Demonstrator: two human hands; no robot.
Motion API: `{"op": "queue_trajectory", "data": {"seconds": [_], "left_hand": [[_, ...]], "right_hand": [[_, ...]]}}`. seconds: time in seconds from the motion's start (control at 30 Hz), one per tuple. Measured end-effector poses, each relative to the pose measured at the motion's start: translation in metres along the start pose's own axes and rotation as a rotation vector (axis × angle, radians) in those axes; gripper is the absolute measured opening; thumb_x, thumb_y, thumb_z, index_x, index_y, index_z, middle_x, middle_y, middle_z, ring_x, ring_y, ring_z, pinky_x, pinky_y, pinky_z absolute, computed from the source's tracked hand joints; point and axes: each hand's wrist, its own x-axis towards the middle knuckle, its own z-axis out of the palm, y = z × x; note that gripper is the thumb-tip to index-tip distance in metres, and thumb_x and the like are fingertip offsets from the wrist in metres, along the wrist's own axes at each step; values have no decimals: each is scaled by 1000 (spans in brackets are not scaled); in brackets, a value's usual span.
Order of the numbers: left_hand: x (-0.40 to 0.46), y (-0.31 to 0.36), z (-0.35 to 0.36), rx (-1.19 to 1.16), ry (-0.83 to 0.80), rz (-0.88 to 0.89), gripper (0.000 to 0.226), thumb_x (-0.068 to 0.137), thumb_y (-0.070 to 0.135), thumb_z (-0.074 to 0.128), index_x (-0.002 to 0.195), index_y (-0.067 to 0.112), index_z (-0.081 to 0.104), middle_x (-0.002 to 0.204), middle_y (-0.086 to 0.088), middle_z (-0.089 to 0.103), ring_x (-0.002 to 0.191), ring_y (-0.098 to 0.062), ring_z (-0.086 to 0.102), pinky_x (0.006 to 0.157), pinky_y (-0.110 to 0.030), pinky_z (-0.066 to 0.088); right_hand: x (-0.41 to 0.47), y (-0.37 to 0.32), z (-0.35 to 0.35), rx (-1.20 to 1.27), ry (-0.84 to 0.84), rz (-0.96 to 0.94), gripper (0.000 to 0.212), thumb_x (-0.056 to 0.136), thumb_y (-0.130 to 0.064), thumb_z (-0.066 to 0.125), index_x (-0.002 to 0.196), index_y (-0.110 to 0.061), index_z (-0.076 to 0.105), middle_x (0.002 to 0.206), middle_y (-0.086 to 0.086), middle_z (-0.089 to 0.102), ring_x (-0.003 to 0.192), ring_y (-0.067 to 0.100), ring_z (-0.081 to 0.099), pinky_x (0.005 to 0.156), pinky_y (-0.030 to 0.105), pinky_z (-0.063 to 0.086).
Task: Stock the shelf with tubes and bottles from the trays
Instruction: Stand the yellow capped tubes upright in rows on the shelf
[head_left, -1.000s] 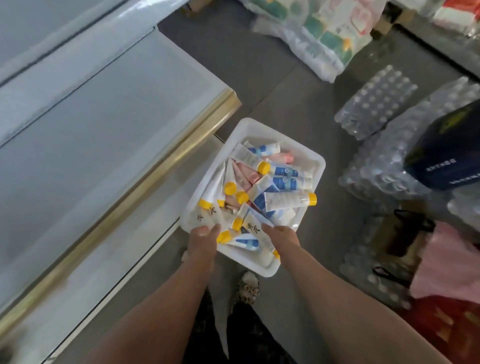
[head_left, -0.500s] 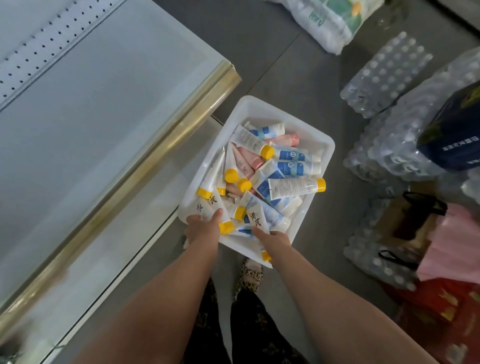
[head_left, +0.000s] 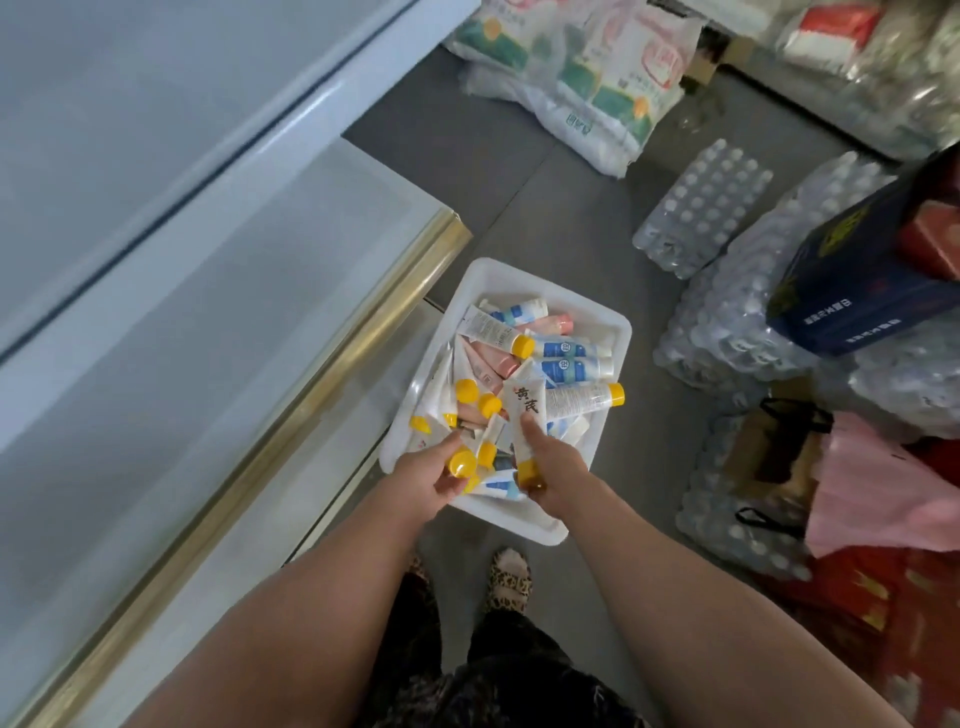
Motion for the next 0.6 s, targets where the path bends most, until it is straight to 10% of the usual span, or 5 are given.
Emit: {"op": "queue_trajectory", "data": {"seconds": [0.23, 0.6], "left_hand": [[-53, 63, 8, 41, -240, 204, 18, 90, 19, 71, 101, 7, 64, 88, -10, 66, 78, -23, 64, 65, -32, 56], [-129, 135, 3, 17, -473, 585, 31, 96, 3, 58, 124, 16, 58, 108, -15, 67, 90, -27, 65, 72, -38, 60]], "right_hand": [[-43, -55, 22, 181, -58, -176, 40, 92, -49, 66, 112, -14, 64, 90, 10, 75, 76, 23, 71, 77, 37, 61], [-110, -124, 59, 212, -239, -500, 50, 88, -60, 65, 114, -17, 63, 98, 12, 69, 71, 18, 64, 65, 32, 55]]}}
